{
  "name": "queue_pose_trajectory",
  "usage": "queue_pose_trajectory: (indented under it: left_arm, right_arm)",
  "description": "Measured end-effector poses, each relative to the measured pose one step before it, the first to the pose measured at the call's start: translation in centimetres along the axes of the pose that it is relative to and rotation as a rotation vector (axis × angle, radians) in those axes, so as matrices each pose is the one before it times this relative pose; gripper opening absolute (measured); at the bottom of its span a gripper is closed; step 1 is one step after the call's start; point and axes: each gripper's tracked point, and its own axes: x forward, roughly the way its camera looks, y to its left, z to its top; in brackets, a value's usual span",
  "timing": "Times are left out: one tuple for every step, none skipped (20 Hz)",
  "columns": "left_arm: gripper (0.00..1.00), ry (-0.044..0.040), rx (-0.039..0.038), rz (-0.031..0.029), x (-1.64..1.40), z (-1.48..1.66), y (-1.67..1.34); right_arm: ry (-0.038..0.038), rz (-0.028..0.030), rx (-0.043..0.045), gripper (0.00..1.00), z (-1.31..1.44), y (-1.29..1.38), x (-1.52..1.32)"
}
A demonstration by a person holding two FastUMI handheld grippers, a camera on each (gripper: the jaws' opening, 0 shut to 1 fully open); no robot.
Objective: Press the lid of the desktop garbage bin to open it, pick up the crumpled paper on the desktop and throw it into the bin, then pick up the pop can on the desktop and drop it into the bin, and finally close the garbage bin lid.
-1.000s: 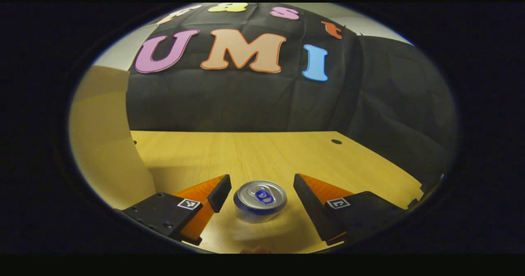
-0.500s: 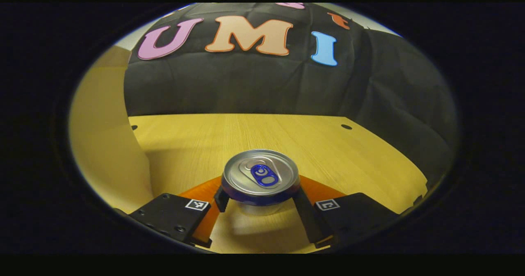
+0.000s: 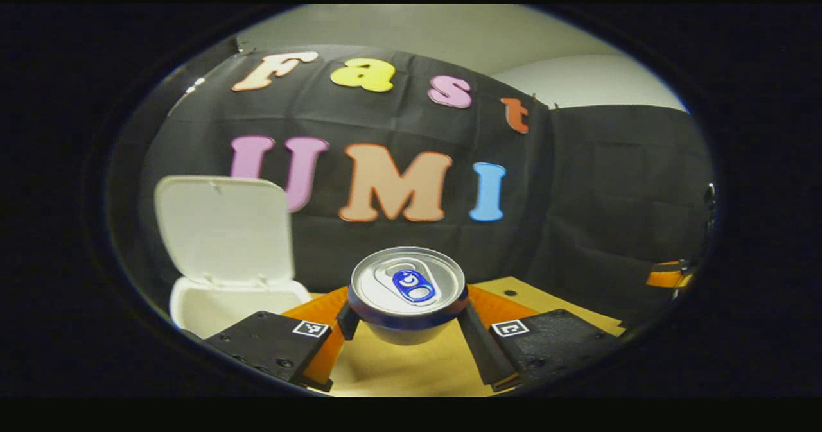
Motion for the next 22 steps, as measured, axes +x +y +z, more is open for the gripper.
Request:
queue_pose_trajectory:
  left_arm:
    - [0.76,0.01297,0.01698,0.08232,-0.52,-0.133,3.739]
    - [0.75,0.02309,0.01102,0.07038,-0.166,-0.675,3.021]
    - [0.77,0.02248,-0.0001,0.05488,-0.303,-0.707,2.34]
    - [0.77,0.02846,-0.00396,0.03803,0.084,-0.871,1.803]
    - [0.77,0.01271,-0.00934,0.02758,0.325,-0.445,1.202]
    - [0.77,0.00648,-0.02276,0.01256,0.831,-0.525,0.539]
    - [0.77,0.01051,-0.0319,0.00171,0.775,-0.853,0.492]
    - [0.78,0.02348,-0.03221,-0.01001,0.261,-0.787,0.03]
    - [0.79,0.02456,-0.0205,0.00275,-0.038,-0.953,0.336]
    - [0.8,-0.00221,-0.01312,0.00862,-0.188,-0.441,0.392]
    - [0.8,-0.01916,-0.0126,0.00137,0.066,0.105,0.15]
    - [0.79,-0.01399,-0.0089,0.00106,-0.182,0.249,0.149]
    - [0.79,-0.00972,-0.00096,0.01037,-0.145,0.164,0.448]
    - [0.79,-0.00749,0.00886,0.01626,-0.164,0.201,0.534]
    - [0.79,-0.00955,0.01524,0.00533,-0.18,0.228,0.099]
    - [0.79,-0.01641,0.02181,-0.00353,-0.138,0.602,-0.071]
    - [0.76,-0.02464,0.02385,0.0022,-0.163,0.597,-0.083]
    - [0.8,-0.03174,0.02988,-0.00668,-0.28,1.189,-0.203]
    - [0.8,-0.03437,0.03899,-0.00509,-0.376,1.57,-0.133]
    - [0.77,-0.03802,0.03741,0.00439,-0.113,1.984,0.206]
    - [0.83,-0.03637,0.03607,-0.01834,0.233,1.918,-0.345]
    - [0.9,-0.02013,0.02543,-0.03738,0.476,1.77,-0.684]
  right_arm:
    - [0.0087,0.0213,-0.00092,0.98,-0.376,0.651,0.096]
    - [0.00823,0.01752,-0.00319,0.98,-0.448,0.594,0.059]
    - [0.00843,0.01141,-0.00461,0.98,-0.376,0.508,0.211]
    - [0.00694,0.00565,-0.00307,0.98,-0.357,0.326,0.067]
    - [0.00721,0.00563,0.00282,0.98,-0.236,0.274,0.084]
    - [0.01123,0.00956,0.00815,0.98,-0.314,0.4,0.095]
    - [0.01151,0.0103,0.00835,0.98,-0.333,0.489,0.034]
    - [0.008,0.00538,0.00169,0.98,-0.156,0.322,-0.006]
    - [0.00311,-0.00154,-0.00697,0.98,-0.079,0.176,0.045]
    - [-0.00228,-0.0073,-0.01195,0.98,0.033,0.057,-0.107]
    - [-0.00573,-0.00877,-0.01257,0.98,0.096,-0.022,-0.128]
    - [-0.00412,-0.00572,-0.00943,0.98,0.068,-0.004,-0.168]
    - [0.0016,-0.0048,-0.00329,0.98,-0.118,-0.036,-0.099]
    - [0.00335,-0.00256,0.00141,0.98,-0.088,-0.017,-0.066]
    - [0.00232,-0.00104,0.0031,0.98,-0.22,-0.016,-0.079]
    - [0.00125,-0.00088,0.00437,0.98,-0.077,0.062,-0.107]
    - [-0.00028,0.00065,0.00504,0.98,0.05,-0.016,0.014]
    - [-0.00406,0.00219,0.00461,0.98,0.048,0.135,-0.002]
    - [-0.00271,0.00258,0.00456,0.98,0.074,0.125,-0.032]
    - [-0.00298,0.00442,0.00485,0.98,0.043,0.153,0.091]
    - [-0.00103,0.0052,0.00507,0.98,0.011,0.107,0.136]
    - [-0.00049,0.00799,0.00575,0.98,-0.086,0.248,0.204]
